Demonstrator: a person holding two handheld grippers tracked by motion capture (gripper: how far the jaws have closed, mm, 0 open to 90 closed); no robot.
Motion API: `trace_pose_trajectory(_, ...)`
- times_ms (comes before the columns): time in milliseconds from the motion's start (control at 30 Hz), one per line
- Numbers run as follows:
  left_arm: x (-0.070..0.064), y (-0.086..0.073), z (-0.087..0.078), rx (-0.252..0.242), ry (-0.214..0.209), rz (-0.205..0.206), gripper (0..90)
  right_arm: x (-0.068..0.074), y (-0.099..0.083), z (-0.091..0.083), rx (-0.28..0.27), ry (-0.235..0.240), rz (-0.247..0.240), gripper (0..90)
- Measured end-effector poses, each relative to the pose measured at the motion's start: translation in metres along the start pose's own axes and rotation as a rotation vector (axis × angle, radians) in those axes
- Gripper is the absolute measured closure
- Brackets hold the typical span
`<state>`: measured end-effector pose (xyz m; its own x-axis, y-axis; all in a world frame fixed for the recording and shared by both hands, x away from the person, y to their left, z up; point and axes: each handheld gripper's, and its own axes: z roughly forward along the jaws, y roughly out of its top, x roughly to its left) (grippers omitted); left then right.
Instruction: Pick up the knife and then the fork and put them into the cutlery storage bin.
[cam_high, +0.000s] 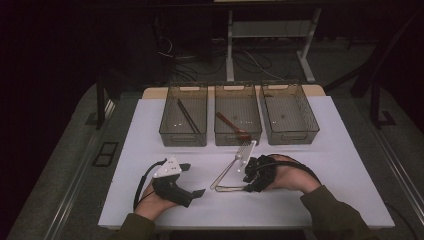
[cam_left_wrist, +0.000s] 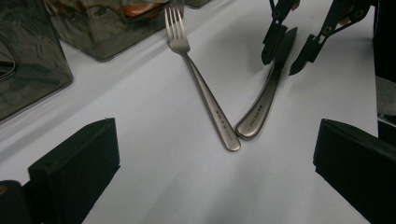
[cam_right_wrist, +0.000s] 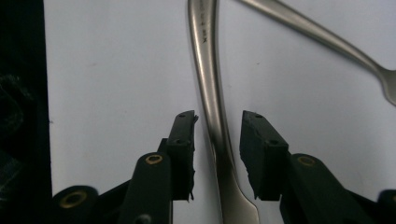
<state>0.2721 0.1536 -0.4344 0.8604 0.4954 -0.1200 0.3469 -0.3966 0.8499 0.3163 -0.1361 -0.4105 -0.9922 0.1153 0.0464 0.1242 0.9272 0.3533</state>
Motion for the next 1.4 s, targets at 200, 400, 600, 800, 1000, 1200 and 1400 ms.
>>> trace_pose_trajectory(200,0.0,0.0,0.0,0.004,-0.001,-0.003,0.0,0.001,0.006,0.008,0.07,0.002,-0.046,70.0)
trace_pose_trajectory(400,0.0,0.0,0.001,0.004,-0.003,-0.003,0.0,-0.001,0.013,0.014,0.129,-0.003,-0.095,73.6)
trace_pose_trajectory(600,0.0,0.0,0.001,0.006,-0.002,-0.002,0.0,0.001,0.021,0.016,0.193,-0.01,-0.125,76.5)
trace_pose_trajectory(800,0.0,0.0,0.001,0.003,-0.004,-0.003,0.0,0.003,0.023,0.016,0.21,-0.017,-0.129,78.4)
trace_pose_trajectory(1000,0.0,0.0,0.0,0.005,-0.004,0.0,0.0,0.002,0.017,0.014,0.177,-0.009,-0.121,78.5)
trace_pose_trajectory(1200,0.001,0.0,0.0,-0.001,-0.001,-0.005,0.0,0.0,0.006,0.007,0.13,0.0,-0.073,78.5)
trace_pose_trajectory(1400,0.001,0.0,0.0,-0.003,0.002,-0.005,0.0,-0.005,-0.005,-0.006,0.043,-0.011,-0.014,78.5)
